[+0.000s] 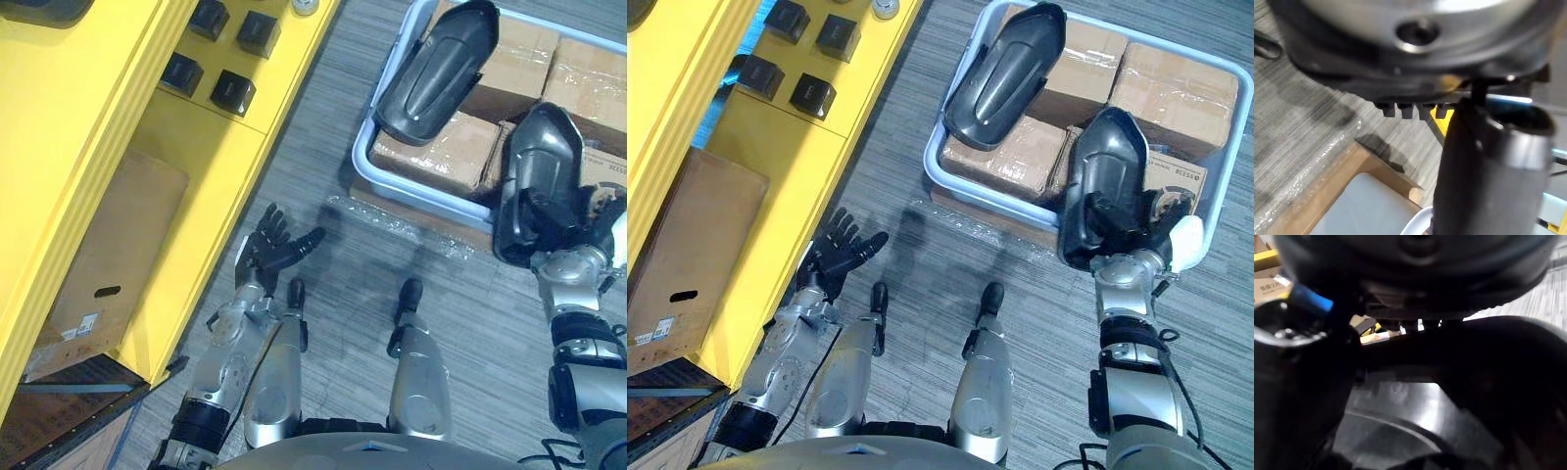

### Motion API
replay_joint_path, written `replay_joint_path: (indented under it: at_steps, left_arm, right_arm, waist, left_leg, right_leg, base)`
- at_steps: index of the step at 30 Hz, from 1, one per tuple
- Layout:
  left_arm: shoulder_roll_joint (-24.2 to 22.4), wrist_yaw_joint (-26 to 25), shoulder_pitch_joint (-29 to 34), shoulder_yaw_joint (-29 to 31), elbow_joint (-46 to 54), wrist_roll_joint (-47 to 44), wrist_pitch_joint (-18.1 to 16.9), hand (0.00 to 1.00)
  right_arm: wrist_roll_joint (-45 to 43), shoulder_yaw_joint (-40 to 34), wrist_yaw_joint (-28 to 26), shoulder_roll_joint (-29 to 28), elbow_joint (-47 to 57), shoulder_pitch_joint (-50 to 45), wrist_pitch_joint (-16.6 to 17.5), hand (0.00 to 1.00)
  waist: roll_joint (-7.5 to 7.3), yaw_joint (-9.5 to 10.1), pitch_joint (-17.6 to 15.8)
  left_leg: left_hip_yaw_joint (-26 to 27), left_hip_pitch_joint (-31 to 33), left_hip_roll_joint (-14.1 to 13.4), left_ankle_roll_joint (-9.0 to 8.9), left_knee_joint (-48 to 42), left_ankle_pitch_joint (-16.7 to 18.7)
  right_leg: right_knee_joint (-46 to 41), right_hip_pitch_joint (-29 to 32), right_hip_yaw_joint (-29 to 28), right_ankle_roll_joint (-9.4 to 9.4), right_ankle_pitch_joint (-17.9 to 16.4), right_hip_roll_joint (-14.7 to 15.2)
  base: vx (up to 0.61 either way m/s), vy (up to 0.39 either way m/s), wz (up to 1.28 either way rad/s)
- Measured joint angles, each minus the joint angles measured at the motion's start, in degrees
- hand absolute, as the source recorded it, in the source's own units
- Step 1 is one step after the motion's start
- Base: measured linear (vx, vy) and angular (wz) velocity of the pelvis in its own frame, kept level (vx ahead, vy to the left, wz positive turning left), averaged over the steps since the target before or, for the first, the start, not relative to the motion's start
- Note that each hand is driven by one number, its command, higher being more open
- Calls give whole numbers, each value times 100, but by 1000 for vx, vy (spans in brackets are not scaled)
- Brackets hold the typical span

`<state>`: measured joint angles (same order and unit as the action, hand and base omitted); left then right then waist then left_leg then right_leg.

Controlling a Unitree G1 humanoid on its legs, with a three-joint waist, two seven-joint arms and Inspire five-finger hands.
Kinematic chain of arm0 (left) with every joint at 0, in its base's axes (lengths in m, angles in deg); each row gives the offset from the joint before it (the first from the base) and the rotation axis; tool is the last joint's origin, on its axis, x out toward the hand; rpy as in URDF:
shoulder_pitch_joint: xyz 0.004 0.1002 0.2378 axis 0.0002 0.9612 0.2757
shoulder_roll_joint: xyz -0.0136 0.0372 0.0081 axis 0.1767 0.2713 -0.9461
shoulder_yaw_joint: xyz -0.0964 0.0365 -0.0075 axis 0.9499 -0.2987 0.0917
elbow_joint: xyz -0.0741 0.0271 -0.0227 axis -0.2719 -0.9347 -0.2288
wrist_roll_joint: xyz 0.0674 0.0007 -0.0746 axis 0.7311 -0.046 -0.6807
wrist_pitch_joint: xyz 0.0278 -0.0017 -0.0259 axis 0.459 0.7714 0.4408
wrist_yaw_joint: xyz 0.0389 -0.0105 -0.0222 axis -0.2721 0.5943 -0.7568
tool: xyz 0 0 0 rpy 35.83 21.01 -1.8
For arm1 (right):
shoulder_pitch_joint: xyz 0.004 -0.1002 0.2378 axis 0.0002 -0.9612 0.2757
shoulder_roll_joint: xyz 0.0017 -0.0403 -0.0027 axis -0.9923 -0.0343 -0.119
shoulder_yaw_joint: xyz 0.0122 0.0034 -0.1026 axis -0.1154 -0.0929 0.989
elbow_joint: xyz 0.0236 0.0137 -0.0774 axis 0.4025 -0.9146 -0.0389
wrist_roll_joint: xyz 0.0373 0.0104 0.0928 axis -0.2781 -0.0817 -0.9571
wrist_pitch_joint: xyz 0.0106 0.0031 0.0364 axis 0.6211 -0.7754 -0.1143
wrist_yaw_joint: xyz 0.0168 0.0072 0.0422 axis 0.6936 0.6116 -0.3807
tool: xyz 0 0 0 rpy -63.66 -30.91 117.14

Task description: Walk over and take three plastic housings, then place them on the shelf

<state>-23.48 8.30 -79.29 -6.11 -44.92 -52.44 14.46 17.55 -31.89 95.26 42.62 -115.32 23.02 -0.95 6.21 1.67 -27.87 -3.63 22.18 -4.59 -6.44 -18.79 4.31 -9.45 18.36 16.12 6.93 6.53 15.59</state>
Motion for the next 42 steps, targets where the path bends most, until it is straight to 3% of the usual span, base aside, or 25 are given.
replay_joint_path:
  at_steps: [7,19,26,30,36,39,42]
  left_arm:
    - [-3,6,48,11,-39,-78,-1,100]
    - [-1,68,320,90,220,-275,-1,100]
    - [-1,133,425,99,356,-274,-1,100]
    - [0,151,449,154,415,-273,-1,100]
    - [6,281,600,271,874,-230,-15,100]
    - [8,311,691,292,1174,-217,-21,100]
    - [11,382,775,396,1425,-189,-25,100]
  right_arm:
    - [129,-12,124,721,-439,339,-594,0]
    - [155,-13,11,493,-382,423,-1081,0]
    - [170,56,83,432,-349,424,-891,0]
    - [179,221,138,353,-245,428,-549,0]
    - [218,215,527,-8,1207,147,-354,0]
    - [286,197,699,-26,2002,-76,-237,0]
    - [630,20,763,-339,2623,-343,-161,0]
  waist:
    - [196,120,-61]
    - [223,155,-48]
    - [221,161,-49]
    - [208,179,-56]
    - [115,199,-102]
    - [13,200,-129]
    - [-236,173,-115]
  left_leg:
    - [-112,102,14,-13,6,-86]
    - [-192,144,10,-24,-160,-58]
    - [-234,125,-20,-32,-195,-52]
    - [-233,66,-35,-31,-192,-53]
    - [-179,-209,-104,-49,-31,-60]
    - [-130,-506,-110,-63,192,-110]
    - [-19,-788,-126,-73,414,-166]
  right_leg:
    - [-65,76,129,-11,-7,20]
    - [-118,16,205,-78,-49,15]
    - [27,-109,231,-47,48,-51]
    - [131,-211,238,-39,111,-84]
    - [474,-532,236,-54,215,-189]
    - [560,-744,215,-38,229,-193]
    - [586,-865,154,-41,225,-190]
  base:
    - [-24,0,7]
    - [-21,6,2]
    - [1,1,1]
    - [0,0,0]
    - [8,-5,-5]
    - [51,-9,-4]
    - [85,2,-13]
